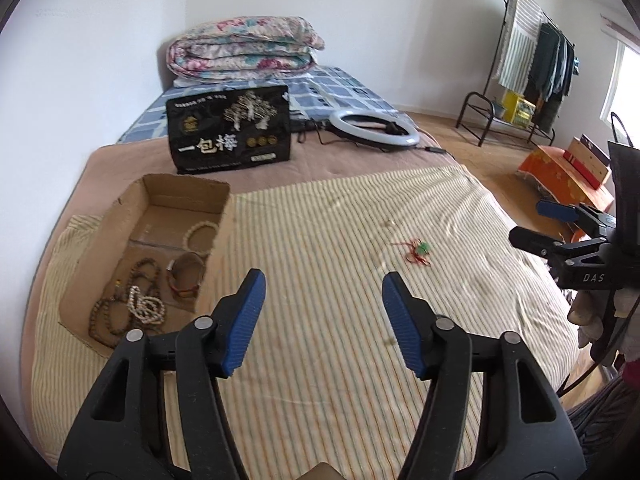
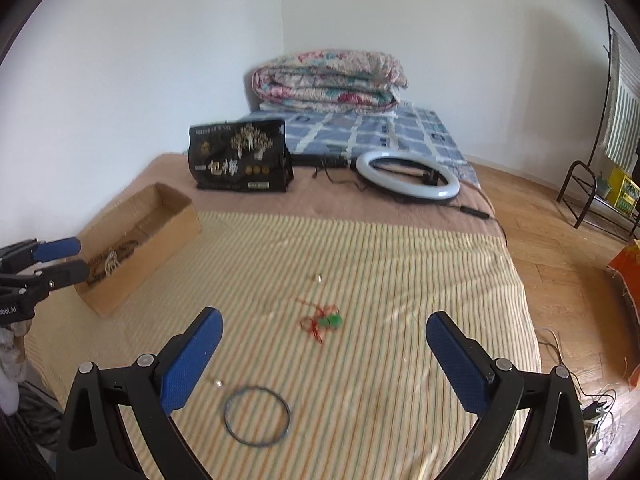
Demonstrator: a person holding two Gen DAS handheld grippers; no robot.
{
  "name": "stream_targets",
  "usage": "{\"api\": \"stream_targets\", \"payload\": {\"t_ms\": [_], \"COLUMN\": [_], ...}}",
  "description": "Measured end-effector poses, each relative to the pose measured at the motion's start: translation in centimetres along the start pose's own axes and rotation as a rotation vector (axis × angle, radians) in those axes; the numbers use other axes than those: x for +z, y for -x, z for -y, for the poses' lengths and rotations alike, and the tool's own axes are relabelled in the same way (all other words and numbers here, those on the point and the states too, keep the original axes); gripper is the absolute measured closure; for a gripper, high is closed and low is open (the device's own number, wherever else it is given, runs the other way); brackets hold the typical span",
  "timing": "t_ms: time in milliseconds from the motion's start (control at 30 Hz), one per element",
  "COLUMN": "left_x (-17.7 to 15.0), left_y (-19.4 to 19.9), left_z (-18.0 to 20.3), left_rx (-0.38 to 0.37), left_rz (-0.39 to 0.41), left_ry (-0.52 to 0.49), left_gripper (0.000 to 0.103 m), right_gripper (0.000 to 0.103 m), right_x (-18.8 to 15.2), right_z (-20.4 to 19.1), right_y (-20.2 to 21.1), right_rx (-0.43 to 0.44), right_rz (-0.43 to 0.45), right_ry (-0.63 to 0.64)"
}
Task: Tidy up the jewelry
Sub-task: 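Reach the left tool to the pearl earring while the right tool reaches the black hoop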
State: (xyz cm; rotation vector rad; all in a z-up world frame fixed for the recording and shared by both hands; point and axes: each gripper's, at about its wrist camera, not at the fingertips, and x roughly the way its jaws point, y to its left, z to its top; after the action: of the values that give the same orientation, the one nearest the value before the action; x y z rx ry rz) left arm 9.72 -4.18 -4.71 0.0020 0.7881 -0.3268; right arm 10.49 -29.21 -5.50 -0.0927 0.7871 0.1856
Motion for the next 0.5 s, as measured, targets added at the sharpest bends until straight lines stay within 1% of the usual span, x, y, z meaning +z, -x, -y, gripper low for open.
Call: {"api": "stream_targets", "payload": {"t_ms": [100,133,167,200,300,367,400,500], "left_x": [-0.8,-1.1,-1.4,-1.7,-2.3,-2.8,-3.1,-4.0], "left_y": [-0.9,-1.2,-1.6,-2.0,-2.9,-3.5,-3.8,-4.7], "left_z": [0.8,1.0,1.1,1.3,1.7,2.1,2.4,3.1], "left_rx": [-0.025,-0.037,-0.048,-0.056,-0.087,-0.115,-0.124,-0.153], "left_rz": [-0.032,-0.046,-0.06,-0.074,-0.104,-0.123,-0.131,-0.16], "left_ry": [-0.01,-0.009,-0.007,-0.004,0.003,-0.007,-0.016,-0.042], "left_gripper": [0.054,0.057,0.057,0.059,0.068,0.069,0.073,0.075], "right_gripper": [0.005,0.008,0.011,0.012,0.012,0.01,0.009,0.004], "right_x": [-1.5,-2.1,-2.6,-3.2,-4.8,-5.9,-6.5,-7.7], "right_z": [-0.1,-0.1,-0.2,-0.2,-1.1,-2.0,-2.3,-2.8], "right_y": [-1.3,-1.6,-2.0,-2.2,-2.7,-2.7,-2.7,-2.8], "right_rx": [0.017,0.016,0.021,0.04,0.081,0.093,0.103,0.108], "right_rz": [-0.057,-0.072,-0.087,-0.095,-0.116,-0.12,-0.126,-0.128], "right_ry": [0.016,0.022,0.026,0.028,0.066,0.11,0.127,0.15]}}
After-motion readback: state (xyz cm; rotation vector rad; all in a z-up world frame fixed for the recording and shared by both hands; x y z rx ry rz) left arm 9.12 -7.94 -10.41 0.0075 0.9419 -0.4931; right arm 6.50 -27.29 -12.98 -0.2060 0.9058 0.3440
